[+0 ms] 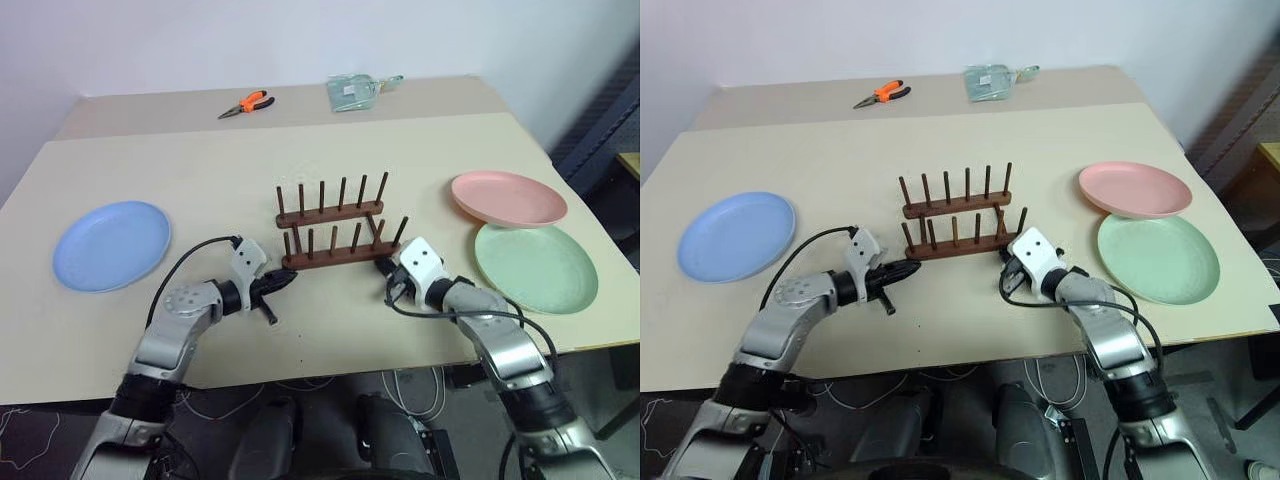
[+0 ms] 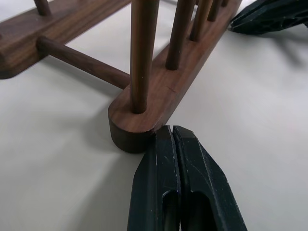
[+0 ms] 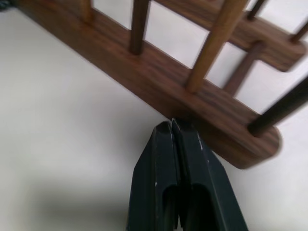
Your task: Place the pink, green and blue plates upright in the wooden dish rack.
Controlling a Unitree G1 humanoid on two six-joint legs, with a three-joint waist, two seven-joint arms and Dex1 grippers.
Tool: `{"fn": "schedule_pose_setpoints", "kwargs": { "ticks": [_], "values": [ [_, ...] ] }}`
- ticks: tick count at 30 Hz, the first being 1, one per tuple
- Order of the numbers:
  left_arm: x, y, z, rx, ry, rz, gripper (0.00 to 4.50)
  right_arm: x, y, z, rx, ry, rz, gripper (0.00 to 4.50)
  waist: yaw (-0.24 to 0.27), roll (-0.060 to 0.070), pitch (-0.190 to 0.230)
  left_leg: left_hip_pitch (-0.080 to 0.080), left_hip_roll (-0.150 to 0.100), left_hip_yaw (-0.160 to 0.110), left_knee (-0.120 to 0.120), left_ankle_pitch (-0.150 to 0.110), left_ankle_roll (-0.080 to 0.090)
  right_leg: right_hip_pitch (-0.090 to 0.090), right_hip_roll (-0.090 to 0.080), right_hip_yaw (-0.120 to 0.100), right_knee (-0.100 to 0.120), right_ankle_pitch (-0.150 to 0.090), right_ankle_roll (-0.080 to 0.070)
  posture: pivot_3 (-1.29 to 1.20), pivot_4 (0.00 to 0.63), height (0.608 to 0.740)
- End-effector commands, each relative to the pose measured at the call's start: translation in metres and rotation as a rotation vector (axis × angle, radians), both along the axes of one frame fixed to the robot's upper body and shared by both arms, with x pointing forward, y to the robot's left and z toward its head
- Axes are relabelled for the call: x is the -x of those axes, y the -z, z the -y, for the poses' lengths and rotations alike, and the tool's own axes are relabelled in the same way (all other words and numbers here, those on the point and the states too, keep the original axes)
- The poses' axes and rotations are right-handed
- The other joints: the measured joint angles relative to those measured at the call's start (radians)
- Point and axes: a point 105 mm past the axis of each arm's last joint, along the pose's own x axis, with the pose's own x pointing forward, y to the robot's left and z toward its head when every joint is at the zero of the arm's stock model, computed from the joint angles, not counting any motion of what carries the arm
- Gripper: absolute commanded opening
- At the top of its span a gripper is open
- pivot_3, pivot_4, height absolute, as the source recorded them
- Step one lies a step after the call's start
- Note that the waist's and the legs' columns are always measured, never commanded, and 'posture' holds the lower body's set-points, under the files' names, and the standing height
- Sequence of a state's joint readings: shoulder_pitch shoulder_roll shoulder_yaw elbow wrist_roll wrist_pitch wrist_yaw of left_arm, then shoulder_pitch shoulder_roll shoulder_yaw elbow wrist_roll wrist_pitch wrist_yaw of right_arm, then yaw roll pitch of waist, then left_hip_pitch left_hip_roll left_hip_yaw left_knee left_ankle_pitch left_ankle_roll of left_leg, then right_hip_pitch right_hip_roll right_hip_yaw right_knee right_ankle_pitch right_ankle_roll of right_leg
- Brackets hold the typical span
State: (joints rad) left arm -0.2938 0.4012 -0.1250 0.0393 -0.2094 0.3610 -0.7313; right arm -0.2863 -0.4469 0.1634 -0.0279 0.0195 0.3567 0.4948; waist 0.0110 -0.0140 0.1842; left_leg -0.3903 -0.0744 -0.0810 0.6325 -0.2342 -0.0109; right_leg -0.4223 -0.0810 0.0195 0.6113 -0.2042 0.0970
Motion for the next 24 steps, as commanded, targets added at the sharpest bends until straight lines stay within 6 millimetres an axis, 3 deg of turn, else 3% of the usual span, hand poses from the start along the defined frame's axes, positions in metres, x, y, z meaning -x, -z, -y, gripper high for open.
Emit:
{"fn": "schedule_pose_setpoints", "kwargs": {
  "ticks": [1,6,12,15,20,24],
  "values": [
    [-0.016,0.017,-0.016,-0.065,-0.121,-0.016,0.05,-0.016,0.002,0.013,0.017,0.085,0.021,0.01,0.0,0.0,0.0,0.0,0.0,0.0,0.0,0.0,0.0,0.0,0.0,0.0,0.0,0.0,0.0,0.0,0.15,0.738],
    [-0.032,0.012,-0.018,-0.059,-0.154,0.01,0.05,-0.028,-0.001,0.01,0.012,0.088,0.041,0.01,-0.004,0.0,-0.002,0.0,0.0,0.0,0.0,0.0,0.0,0.0,0.001,0.0,0.001,0.002,0.003,0.0,0.15,0.738],
    [-0.031,0.013,-0.018,-0.053,-0.142,0.012,0.05,-0.03,-0.012,0.01,0.002,0.052,0.076,0.01,-0.009,0.0,-0.002,0.001,0.0,0.0,0.0,0.0,0.0,0.0,0.001,0.0,0.002,0.002,0.004,0.0,0.15,0.738],
    [-0.024,0.013,-0.016,-0.057,-0.11,0.016,0.0,-0.024,-0.022,0.016,0.039,0.029,0.109,0.75,-0.013,0.0,-0.002,0.001,0.0,0.0,0.0,0.0,0.0,0.0,0.001,0.0,0.002,0.002,0.004,0.0,0.15,0.738],
    [0.011,-0.004,0.0,-0.007,0.076,0.033,0.0,-0.003,-0.084,0.054,0.236,0.014,0.276,3.24,-0.025,0.001,-0.001,-0.002,-0.001,0.0,-0.003,-0.001,0.001,-0.003,-0.001,0.0,0.001,0.001,0.005,0.0,0.15,0.738],
    [0.037,-0.018,0.025,0.021,0.24,0.049,0.0,0.001,-0.11,0.088,0.384,0.086,0.318,3.24,-0.022,0.0,0.0,-0.002,0.0,0.001,-0.002,-0.001,0.001,-0.003,-0.001,0.001,0.001,-0.001,0.002,0.0,0.15,0.738]
  ]
}}
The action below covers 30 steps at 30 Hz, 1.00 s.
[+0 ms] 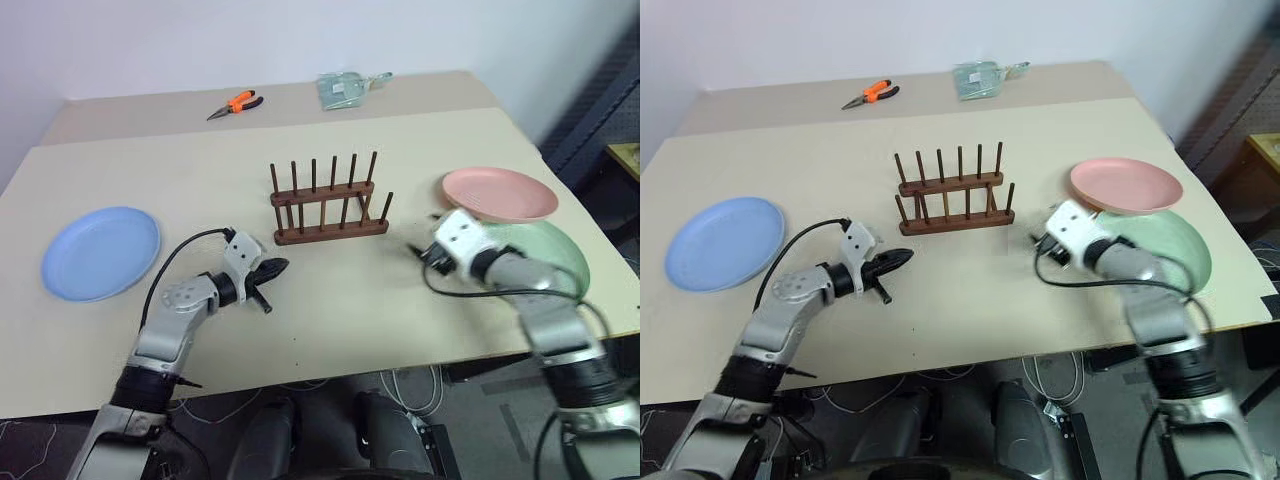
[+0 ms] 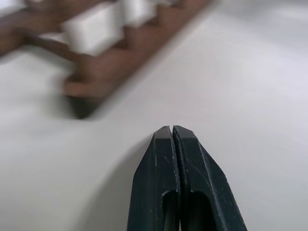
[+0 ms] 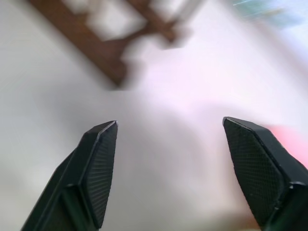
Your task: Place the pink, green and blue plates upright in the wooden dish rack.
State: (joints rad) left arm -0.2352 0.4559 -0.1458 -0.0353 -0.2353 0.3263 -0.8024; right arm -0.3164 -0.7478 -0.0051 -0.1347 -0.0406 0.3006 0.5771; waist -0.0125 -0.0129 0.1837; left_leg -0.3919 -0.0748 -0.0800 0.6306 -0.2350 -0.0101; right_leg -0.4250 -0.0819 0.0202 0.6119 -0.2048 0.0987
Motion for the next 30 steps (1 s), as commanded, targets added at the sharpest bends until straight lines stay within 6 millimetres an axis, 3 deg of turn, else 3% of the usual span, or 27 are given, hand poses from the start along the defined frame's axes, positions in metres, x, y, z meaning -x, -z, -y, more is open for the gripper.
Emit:
{"fn": "schedule_pose_setpoints", "kwargs": {
  "ticks": [1,5,11,14,18,20,24,26,30],
  "values": [
    [0.023,-0.021,0.031,0.045,0.178,0.04,0.0,0.006,-0.028,0.019,0.146,0.032,0.067,3.24,0.002,-0.001,0.001,0.0,0.0,0.0,0.0,0.0,0.0,0.0,0.0,0.0,0.0,0.0,0.0,0.0,0.15,0.738],
    [0.031,-0.034,0.052,0.075,0.259,0.074,0.0,0.008,-0.02,0.047,0.371,0.071,0.025,3.24,0.008,-0.002,0.001,-0.002,0.0,0.0,0.001,0.0,0.0,0.0,-0.001,-0.001,-0.002,-0.001,0.0,0.0,0.15,0.738],
    [0.03,-0.047,0.07,0.092,0.304,0.116,0.0,-0.009,0.007,0.089,0.583,0.188,-0.005,3.24,-0.001,-0.002,0.001,-0.001,0.0,0.002,0.001,0.0,0.0,0.0,0.0,0.001,-0.002,0.0,-0.001,0.0,0.15,0.738],
    [0.031,-0.044,0.067,0.074,0.298,0.117,0.0,-0.016,0.013,0.094,0.584,0.213,0.008,2.31,-0.001,-0.002,0.002,-0.001,0.0,0.002,0.0,0.0,0.0,0.0,0.0,0.001,-0.001,0.0,-0.001,0.0,0.15,0.738],
    [0.033,-0.042,0.062,0.068,0.284,0.116,0.0,-0.021,0.01,0.092,0.608,0.212,0.058,0.29,0.0,-0.002,0.002,-0.001,0.0,0.003,0.001,0.0,0.0,0.0,0.0,0.002,-0.001,0.0,-0.001,0.0,0.15,0.738],
    [0.035,-0.042,0.06,0.068,0.277,0.118,0.0,-0.023,0.004,0.089,0.635,0.203,0.096,0.03,0.001,-0.002,0.002,-0.001,0.0,0.002,0.001,0.0,0.0,0.0,0.0,0.002,-0.001,0.0,-0.001,0.0,0.15,0.738],
    [0.031,-0.045,0.052,0.074,0.225,0.144,0.0,-0.023,-0.028,0.064,0.606,0.133,0.248,0.03,0.001,-0.001,0.002,-0.001,0.0,0.002,0.001,0.0,0.0,0.0,0.0,0.002,-0.001,0.0,-0.001,0.0,0.15,0.738],
    [0.024,-0.049,0.044,0.081,0.169,0.171,0.0,-0.021,-0.052,0.037,0.454,0.069,0.346,0.03,-0.002,-0.001,0.003,-0.001,0.0,0.002,0.001,0.0,0.0,0.0,0.0,0.002,-0.001,0.0,-0.001,0.0,0.15,0.738],
    [0.013,-0.053,0.026,0.093,0.083,0.193,0.0,0.007,-0.103,-0.043,-0.272,-0.22,0.373,0.03,-0.008,-0.002,0.004,0.0,0.002,0.002,0.001,0.0,0.0,0.0,0.002,0.002,0.0,0.001,0.002,0.0,0.15,0.738]
  ]
}}
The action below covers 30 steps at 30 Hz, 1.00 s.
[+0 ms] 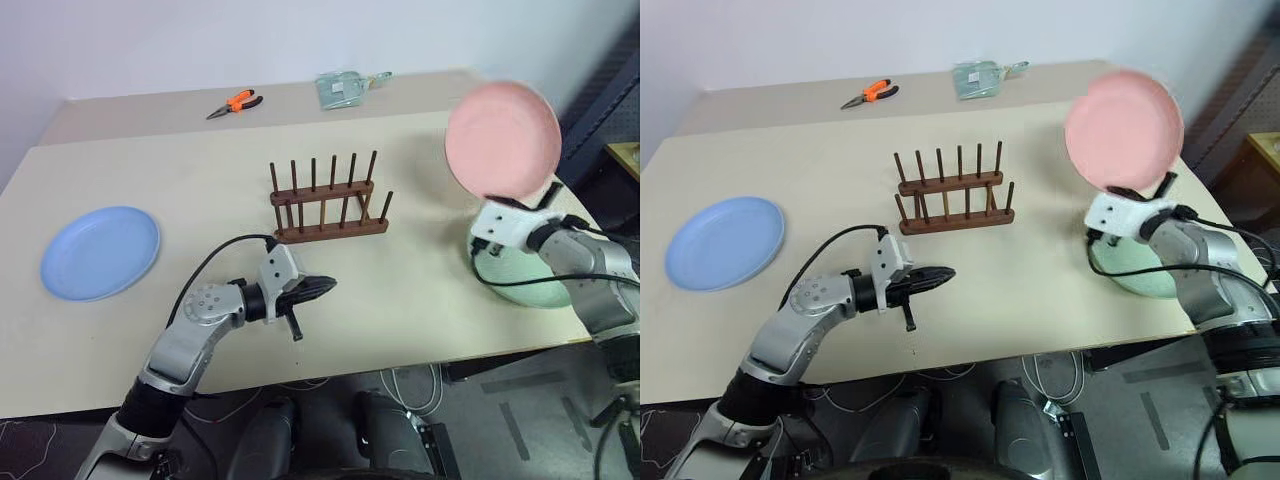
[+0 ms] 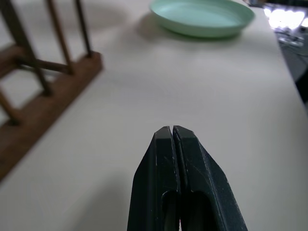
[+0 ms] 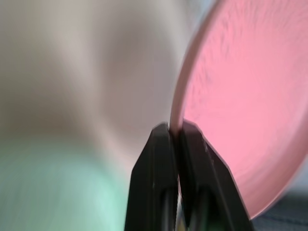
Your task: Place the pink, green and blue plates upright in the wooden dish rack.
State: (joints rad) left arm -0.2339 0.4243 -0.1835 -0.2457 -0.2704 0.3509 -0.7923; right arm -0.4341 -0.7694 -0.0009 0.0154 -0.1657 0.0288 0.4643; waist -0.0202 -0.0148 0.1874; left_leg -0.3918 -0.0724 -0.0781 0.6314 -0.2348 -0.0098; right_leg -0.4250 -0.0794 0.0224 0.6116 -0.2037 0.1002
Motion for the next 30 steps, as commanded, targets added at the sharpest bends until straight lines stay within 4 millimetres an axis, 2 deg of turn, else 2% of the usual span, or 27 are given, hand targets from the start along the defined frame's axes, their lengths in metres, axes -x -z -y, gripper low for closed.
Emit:
{"fn": "schedule_pose_setpoints", "kwargs": {
  "ticks": [1,4,6,8,13,30],
  "values": [
    [-0.006,-0.011,-0.013,0.018,-0.053,0.056,0.0,0.036,-0.069,-0.063,-0.524,-0.382,0.038,0.03,0.003,0.0,0.0,0.0,0.0,-0.001,0.0,0.0,0.0,0.0,0.0,0.0,0.001,0.001,0.002,0.0,0.15,0.738],
    [-0.008,-0.008,-0.017,-0.002,-0.055,0.063,0.0,0.062,-0.087,-0.094,-0.796,-0.637,-0.099,0.03,0.018,0.0,0.001,-0.001,0.0,-0.004,0.0,0.0,0.0,0.0,0.0,-0.003,0.001,0.001,0.001,0.0,0.15,0.738],
    [-0.008,-0.009,-0.018,-0.003,-0.057,0.067,0.0,0.074,-0.088,-0.106,-0.859,-0.749,-0.203,0.03,0.032,0.0,0.001,-0.002,-0.002,-0.004,0.001,0.0,0.0,0.0,-0.002,-0.003,-0.001,0.001,0.001,0.0,0.15,0.738],
    [-0.009,-0.01,-0.018,-0.001,-0.058,0.07,0.0,0.077,-0.086,-0.11,-0.864,-0.783,-0.263,0.03,0.035,0.0,0.001,-0.002,-0.003,-0.004,0.001,0.0,0.001,0.001,-0.003,-0.003,-0.002,-0.001,-0.002,0.0,0.15,0.738],
    [-0.007,-0.011,-0.017,0.002,-0.062,0.077,0.0,0.065,-0.065,-0.104,-0.798,-0.77,-0.388,0.03,0.031,0.0,0.001,-0.003,-0.002,-0.003,0.0,0.0,0.001,0.0,-0.003,-0.003,-0.003,-0.001,-0.002,0.0,0.15,0.738],
    [-0.002,-0.012,-0.015,0.002,-0.053,0.068,0.0,0.025,-0.048,-0.072,-0.849,-0.768,-0.524,0.03,0.026,0.0,0.001,-0.003,-0.002,-0.002,0.0,0.0,0.001,-0.001,-0.002,-0.003,-0.002,-0.001,-0.002,0.0,0.15,0.738]
  ]
}}
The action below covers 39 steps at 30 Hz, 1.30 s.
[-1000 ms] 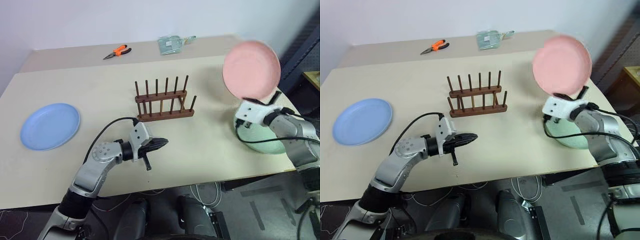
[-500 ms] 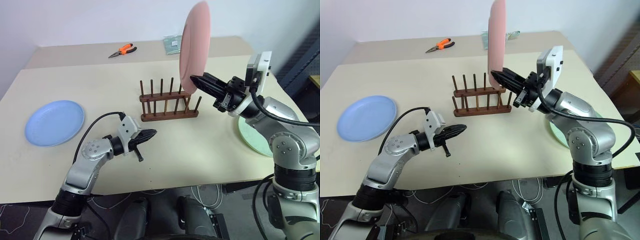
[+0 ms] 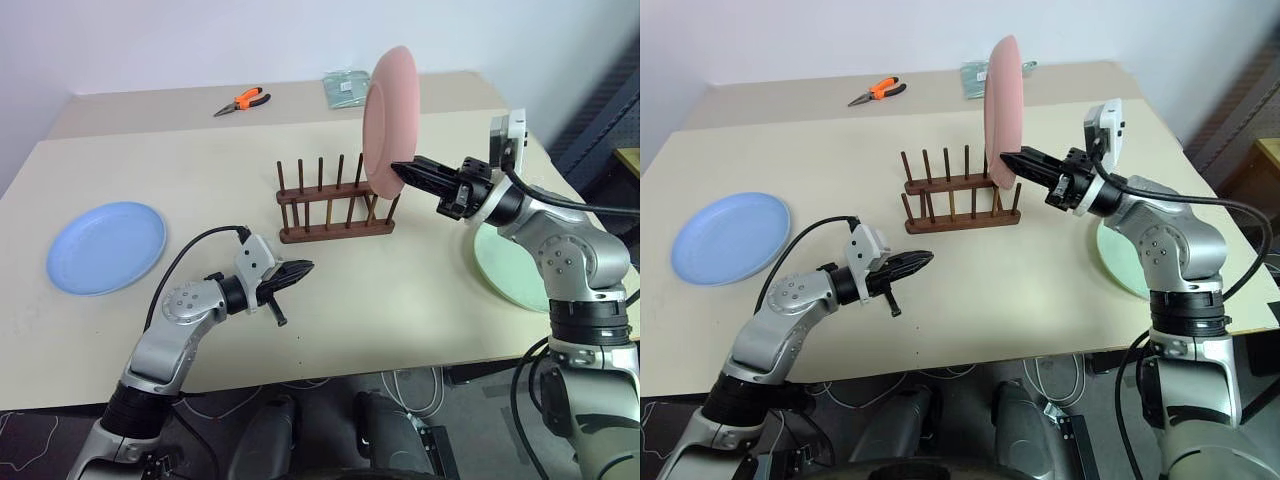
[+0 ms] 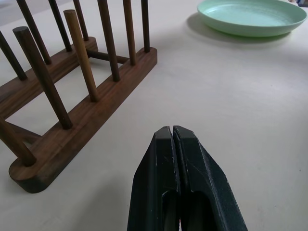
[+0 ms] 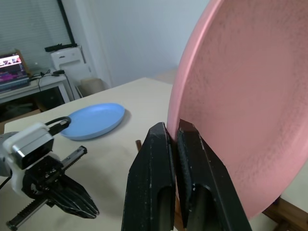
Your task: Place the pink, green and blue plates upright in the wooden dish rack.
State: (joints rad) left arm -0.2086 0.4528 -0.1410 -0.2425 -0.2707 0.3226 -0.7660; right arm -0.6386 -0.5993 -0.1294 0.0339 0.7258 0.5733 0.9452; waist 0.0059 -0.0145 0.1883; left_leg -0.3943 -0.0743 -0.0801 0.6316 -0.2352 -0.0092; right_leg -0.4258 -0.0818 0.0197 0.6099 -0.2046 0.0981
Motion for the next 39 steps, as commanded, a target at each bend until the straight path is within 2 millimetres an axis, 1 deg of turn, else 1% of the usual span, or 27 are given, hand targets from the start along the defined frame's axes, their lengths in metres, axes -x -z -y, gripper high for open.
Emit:
{"fn": "schedule_pose_setpoints", "kwargs": {
  "ticks": [1,2,5,6,9,11,12,14,16,18,23,26,30,31,33,34,35,36,37,39],
  "values": [
    [0.003,-0.012,0.003,0.009,0.019,0.045,0.0,-0.002,-0.011,0.007,-0.007,-0.003,0.039,0.03,-0.001,0.0,0.0,0.0,0.0,0.0,0.0,0.0,0.0,0.0,0.0,0.0,0.0,0.0,0.0,0.0,0.15,0.738],
    [0.003,-0.012,0.003,0.008,0.02,0.045,0.0,-0.003,-0.01,0.009,-0.004,0.0,0.033,0.03,-0.001,0.0,0.0,0.0,0.0,0.0,0.0,0.0,0.0,0.0,0.0,0.0,0.0,0.0,0.0,0.0,0.15,0.738],
    [0.003,-0.012,0.002,0.006,0.02,0.045,0.0,-0.008,-0.007,0.012,0.013,0.027,0.035,0.93,-0.001,0.0,0.0,0.0,0.0,0.0,0.0,0.0,0.0,0.0,0.0,0.0,0.0,0.0,0.0,0.0,0.15,0.738],
    [0.003,-0.011,0.002,0.005,0.02,0.045,0.0,-0.008,-0.007,0.013,0.021,0.038,0.045,1.37,-0.001,0.0,0.0,0.0,0.0,0.0,0.0,0.0,0.0,0.0,0.0,0.0,0.0,0.0,0.0,0.0,0.15,0.738],
    [0.003,-0.011,0.002,0.004,0.022,0.043,0.0,-0.011,-0.008,0.016,0.067,0.086,0.099,2.88,-0.001,0.0,0.0,0.0,0.0,0.0,0.0,0.0,0.0,0.0,0.0,0.0,0.0,0.0,0.0,0.0,0.15,0.738],
    [0.003,-0.011,0.003,0.004,0.024,0.042,0.0,-0.009,-0.008,0.02,0.132,0.122,0.151,3.89,0.0,0.0,0.0,0.0,0.0,0.0,0.0,0.0,0.0,0.0,0.0,0.0,0.0,0.0,0.0,0.0,0.15,0.738],
    [0.003,-0.011,0.003,0.003,0.024,0.042,0.0,-0.008,-0.007,0.022,0.158,0.135,0.17,3.89,0.0,0.0,0.0,0.0,0.0,0.0,0.0,0.0,0.0,0.0,0.0,0.0,0.0,0.0,0.0,0.0,0.15,0.738],
    [0.004,-0.011,0.002,0.003,0.024,0.04,0.0,-0.002,-0.005,0.034,0.253,0.19,0.215,3.89,0.004,0.0,0.0,0.0,0.0,0.0,0.0,0.0,0.0,0.0,0.0,0.0,0.0,0.0,0.0,0.0,0.15,0.738],
    [0.005,-0.01,0.002,0.002,0.026,0.037,0.0,0.008,0.002,0.051,0.366,0.241,0.225,3.89,0.01,0.0,0.0,-0.001,0.0,0.0,0.0,0.0,0.0,0.0,-0.001,0.0,0.0,0.0,0.0,0.0,0.15,0.738],
    [0.005,-0.01,0.002,0.001,0.03,0.032,0.0,0.016,0.012,0.062,0.446,0.276,0.208,3.89,0.01,0.0,0.0,-0.002,-0.001,-0.001,0.0,0.0,0.0,-0.001,-0.001,-0.001,0.0,0.0,0.0,0.0,0.15,0.738],
    [0.005,-0.007,0.004,-0.015,0.056,0.031,0.0,0.029,0.054,0.088,0.605,0.407,0.08,3.89,0.002,0.0,0.0,-0.001,0.0,0.001,0.0,0.0,0.0,-0.001,-0.001,0.001,-0.001,0.0,0.0,0.0,0.15,0.738],
    [0.004,-0.009,0.007,-0.017,0.069,0.037,0.0,0.036,0.086,0.107,0.704,0.545,-0.031,3.89,0.005,0.0,0.0,-0.001,0.001,0.002,0.001,0.0,0.0,-0.001,-0.001,0.002,0.0,0.0,0.0,0.0,0.15,0.738],
    [0.004,-0.007,0.01,-0.019,0.091,0.032,0.0,0.043,0.114,0.124,0.755,0.698,-0.153,3.89,0.005,0.0,0.0,-0.001,0.0,0.002,0.001,0.0,0.0,-0.001,-0.001,0.002,0.0,0.0,0.0,0.0,0.15,0.738],
    [0.004,-0.007,0.011,-0.02,0.099,0.031,0.0,0.044,0.12,0.128,0.782,0.727,-0.17,3.66,0.005,0.0,0.0,-0.001,0.0,0.002,0.001,0.0,0.0,-0.001,0.0,0.002,0.0,0.0,0.0,0.0,0.15,0.738],
    [0.005,-0.005,0.014,-0.023,0.113,0.028,0.0,0.044,0.129,0.135,0.835,0.777,-0.181,3.02,0.006,0.0,0.0,-0.001,0.0,0.002,0.001,0.0,0.0,-0.001,0.0,0.002,0.0,0.0,0.0,0.0,0.15,0.738],
    [0.005,-0.005,0.015,-0.027,0.119,0.03,0.0,0.043,0.131,0.138,0.834,0.802,-0.189,2.43,0.006,0.0,0.0,-0.001,0.0,0.002,0.001,0.0,0.0,-0.001,0.0,0.002,0.0,0.0,0.0,0.0,0.15,0.738],
    [0.005,-0.005,0.016,-0.028,0.122,0.032,0.0,0.041,0.131,0.141,0.842,0.827,-0.188,2.03,0.005,0.0,0.0,-0.001,0.0,0.002,0.001,0.0,0.0,-0.001,0.0,0.002,0.0,0.0,0.0,0.0,0.15,0.738],
    [0.004,-0.006,0.016,-0.027,0.123,0.033,0.0,0.039,0.131,0.143,0.842,0.846,-0.187,1.52,0.006,0.0,0.0,-0.001,0.0,0.002,0.001,0.0,0.0,-0.001,0.0,0.002,0.0,0.0,0.0,0.0,0.15,0.738],
    [0.003,-0.006,0.016,-0.027,0.123,0.034,0.0,0.037,0.129,0.144,0.833,0.86,-0.185,0.85,0.006,0.0,0.0,-0.001,0.0,0.002,0.001,0.0,0.0,-0.001,0.0,0.002,0.0,0.0,0.0,0.0,0.15,0.738],
    [0.003,-0.006,0.016,-0.027,0.123,0.035,0.0,0.035,0.126,0.143,0.818,0.872,-0.18,0.02,0.001,0.0,0.0,-0.001,0.0,0.003,0.001,0.0,0.0,-0.001,0.0,0.002,0.0,0.0,0.0,0.0,0.15,0.738]
  ]
}}
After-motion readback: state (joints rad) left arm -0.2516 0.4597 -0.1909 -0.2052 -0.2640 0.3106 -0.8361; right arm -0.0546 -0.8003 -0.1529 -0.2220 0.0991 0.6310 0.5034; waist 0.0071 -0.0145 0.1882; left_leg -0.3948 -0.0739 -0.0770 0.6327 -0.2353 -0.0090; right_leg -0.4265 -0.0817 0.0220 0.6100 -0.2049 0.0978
